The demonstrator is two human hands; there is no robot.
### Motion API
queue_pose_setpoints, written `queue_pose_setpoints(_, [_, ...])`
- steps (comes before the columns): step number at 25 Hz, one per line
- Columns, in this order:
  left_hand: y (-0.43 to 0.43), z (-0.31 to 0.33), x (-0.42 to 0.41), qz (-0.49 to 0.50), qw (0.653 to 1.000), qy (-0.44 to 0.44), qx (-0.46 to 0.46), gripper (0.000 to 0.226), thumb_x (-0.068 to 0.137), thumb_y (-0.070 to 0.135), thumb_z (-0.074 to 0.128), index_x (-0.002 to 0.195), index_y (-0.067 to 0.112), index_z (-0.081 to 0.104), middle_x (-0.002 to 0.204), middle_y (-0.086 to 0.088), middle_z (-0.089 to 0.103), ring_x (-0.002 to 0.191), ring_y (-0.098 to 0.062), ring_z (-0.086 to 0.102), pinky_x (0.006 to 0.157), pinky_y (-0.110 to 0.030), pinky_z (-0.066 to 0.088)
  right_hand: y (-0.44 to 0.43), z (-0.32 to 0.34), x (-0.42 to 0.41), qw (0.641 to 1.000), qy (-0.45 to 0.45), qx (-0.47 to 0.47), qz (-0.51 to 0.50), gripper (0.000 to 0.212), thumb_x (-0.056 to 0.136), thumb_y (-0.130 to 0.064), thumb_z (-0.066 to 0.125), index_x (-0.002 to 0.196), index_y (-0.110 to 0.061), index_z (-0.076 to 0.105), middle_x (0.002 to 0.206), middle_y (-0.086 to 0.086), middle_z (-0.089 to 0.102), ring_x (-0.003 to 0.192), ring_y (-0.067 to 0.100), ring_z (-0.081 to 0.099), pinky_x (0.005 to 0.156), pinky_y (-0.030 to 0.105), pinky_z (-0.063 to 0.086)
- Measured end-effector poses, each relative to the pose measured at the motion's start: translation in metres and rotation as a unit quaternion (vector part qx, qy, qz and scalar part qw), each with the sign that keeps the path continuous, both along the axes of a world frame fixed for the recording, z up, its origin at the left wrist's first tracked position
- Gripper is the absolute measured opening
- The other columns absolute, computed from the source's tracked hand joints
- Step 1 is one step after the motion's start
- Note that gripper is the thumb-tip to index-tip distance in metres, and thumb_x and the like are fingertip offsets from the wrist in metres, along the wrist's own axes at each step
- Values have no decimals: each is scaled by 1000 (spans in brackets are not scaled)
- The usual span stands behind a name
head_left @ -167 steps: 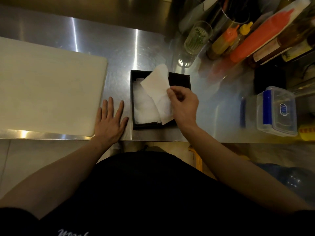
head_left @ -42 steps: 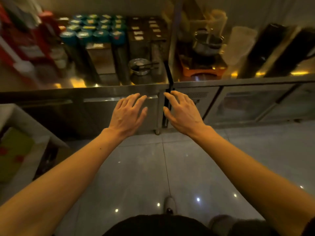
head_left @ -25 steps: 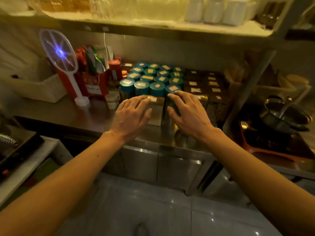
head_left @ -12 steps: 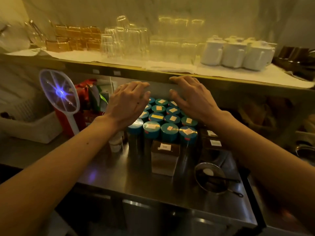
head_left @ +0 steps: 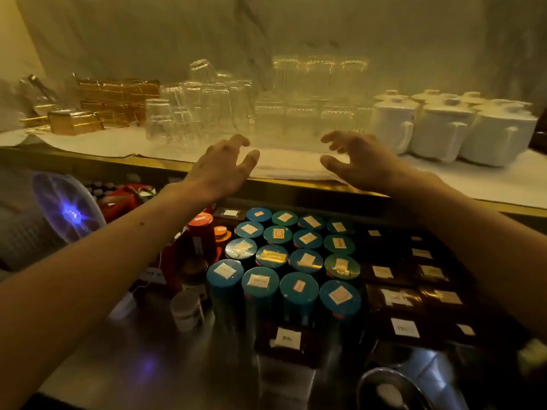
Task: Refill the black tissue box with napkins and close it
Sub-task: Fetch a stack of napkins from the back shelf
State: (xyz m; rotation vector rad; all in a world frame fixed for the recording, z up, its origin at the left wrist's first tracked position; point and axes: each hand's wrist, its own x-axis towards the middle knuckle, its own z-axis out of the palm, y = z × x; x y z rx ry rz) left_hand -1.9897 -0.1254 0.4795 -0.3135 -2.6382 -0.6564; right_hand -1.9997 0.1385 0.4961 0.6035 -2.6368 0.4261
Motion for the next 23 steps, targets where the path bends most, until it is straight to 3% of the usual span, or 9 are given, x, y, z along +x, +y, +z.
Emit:
queue_pose_setpoints(6, [13, 14, -52, 38, 988, -144, -40, 68, 94, 56, 45, 147, 17, 29, 146, -17, 43, 129, -33, 44, 96, -37, 37, 19, 9, -73, 989, -137, -38, -48, 45, 92, -39, 61, 131, -18, 54, 124, 8, 61, 112, 24, 57, 101, 44, 46])
queue_pose_setpoints(11, [14, 31, -75, 57, 981, -184, -34, 80, 85, 62, 55, 145, 14, 33, 151, -13, 37, 133, -32, 39, 102, -40, 35, 20, 13, -100, 976, -203, -24, -75, 54, 90, -45, 61, 134, -16, 52, 128, 8, 59, 117, 26, 54, 104, 42, 43])
queue_pose_setpoints(16, [17, 40, -89, 22, 962, -268, 42, 83, 75, 42, 77, 141, 11, 38, 144, -15, 40, 105, -26, 43, 97, -42, 44, 14, 21, -112, 966, -245, -43, -75, 49, 86, -38, 69, 127, -13, 59, 117, 2, 56, 109, 21, 52, 94, 32, 42])
queue_pose_setpoints(21, [21, 44, -97, -5, 957, -276, 94, 83, 71, 18, 82, 142, 12, 40, 140, -13, 43, 107, -27, 45, 93, -39, 46, 13, 26, -119, 944, -313, -68, -76, 23, 83, -27, 74, 101, -17, 65, 102, -3, 61, 95, 15, 55, 74, 22, 45])
queue_pose_setpoints(23, [21, 46, -100, -15, 949, -288, 125, 85, 68, 12, 84, 141, 14, 41, 140, -11, 44, 115, -29, 47, 98, -40, 46, 13, 30, -121, 939, -328, -73, -74, 19, 82, -24, 74, 96, -20, 64, 102, 0, 62, 95, 16, 57, 77, 24, 47])
